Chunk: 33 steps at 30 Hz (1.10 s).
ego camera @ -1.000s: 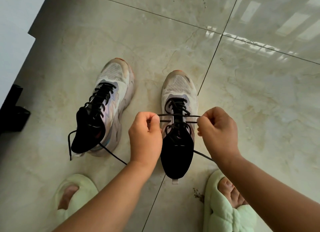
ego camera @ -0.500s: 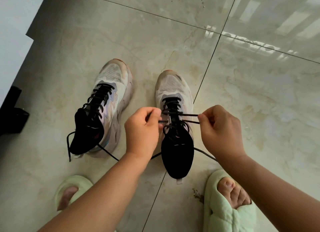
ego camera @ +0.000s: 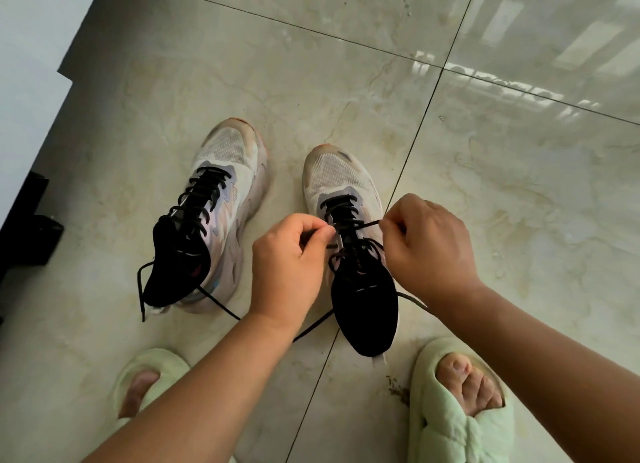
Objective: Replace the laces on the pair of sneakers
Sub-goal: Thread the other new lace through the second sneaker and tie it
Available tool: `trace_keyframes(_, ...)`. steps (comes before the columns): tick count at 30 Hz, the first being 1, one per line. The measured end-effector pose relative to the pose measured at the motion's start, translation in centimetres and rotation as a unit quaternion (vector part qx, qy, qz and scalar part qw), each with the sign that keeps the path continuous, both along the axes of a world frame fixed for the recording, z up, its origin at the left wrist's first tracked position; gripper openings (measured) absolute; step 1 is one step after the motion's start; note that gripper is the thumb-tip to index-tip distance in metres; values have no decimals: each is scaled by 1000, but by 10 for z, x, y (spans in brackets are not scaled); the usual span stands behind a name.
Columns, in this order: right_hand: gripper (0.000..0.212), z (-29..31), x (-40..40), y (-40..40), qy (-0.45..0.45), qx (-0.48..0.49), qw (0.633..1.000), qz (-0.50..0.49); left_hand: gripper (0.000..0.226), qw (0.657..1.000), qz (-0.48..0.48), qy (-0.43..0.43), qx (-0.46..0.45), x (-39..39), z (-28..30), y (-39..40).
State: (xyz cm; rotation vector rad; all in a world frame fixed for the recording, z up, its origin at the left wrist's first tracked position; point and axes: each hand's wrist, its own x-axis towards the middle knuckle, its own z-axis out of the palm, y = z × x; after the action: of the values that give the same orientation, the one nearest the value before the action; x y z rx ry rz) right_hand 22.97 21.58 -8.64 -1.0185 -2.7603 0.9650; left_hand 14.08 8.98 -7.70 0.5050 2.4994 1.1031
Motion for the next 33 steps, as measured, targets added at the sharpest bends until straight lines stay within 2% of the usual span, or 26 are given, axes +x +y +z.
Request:
trace_keyframes(2, 13, -1, 4, -3, -7, -11, 999, -44, 11, 999, 16, 44, 9, -1, 1, -2)
trace_keyframes(5, 12, -5, 6, -4, -8, -31, 996, -81, 15, 997, 36, 59, 22, 2, 1, -2)
trace_keyframes(9, 12, -6, 6, -5, 16, -38, 994, -102, 16, 997, 79, 9, 25, 7, -3, 1)
trace_keyframes(13, 8, -5, 10, -3, 37, -88, 992, -83, 15, 993, 107, -42, 37, 5, -4, -2)
trace_keyframes(16, 11, 1, 11, 5, 85, -148, 984, -51, 24, 999, 33, 14, 36, -1, 1, -7)
trace_keyframes(19, 17, 7, 8, 12, 88, -169, 982, 14, 12, 995, -62, 78, 5, -2, 2, -7)
trace_keyframes(23, 12, 8, 2, 21, 35, -136, 988, 66, 4, 994, -81, 0, -69, -2, 4, -3)
trace_keyframes(27, 6, 6, 2, 26, 11, -135, 988, 80, 21, 986, -63, -64, -141, -4, 9, 4)
trace_keyframes(31, 9, 7, 0, 28, 14, -152, 983, 107, 17, 971, 9, -200, -134, 1, 10, 15)
trace_keyframes(33, 15, 9, -2, 28, 13, -176, 978, 108, 16, 969, 16, -201, -145, 4, 11, 21)
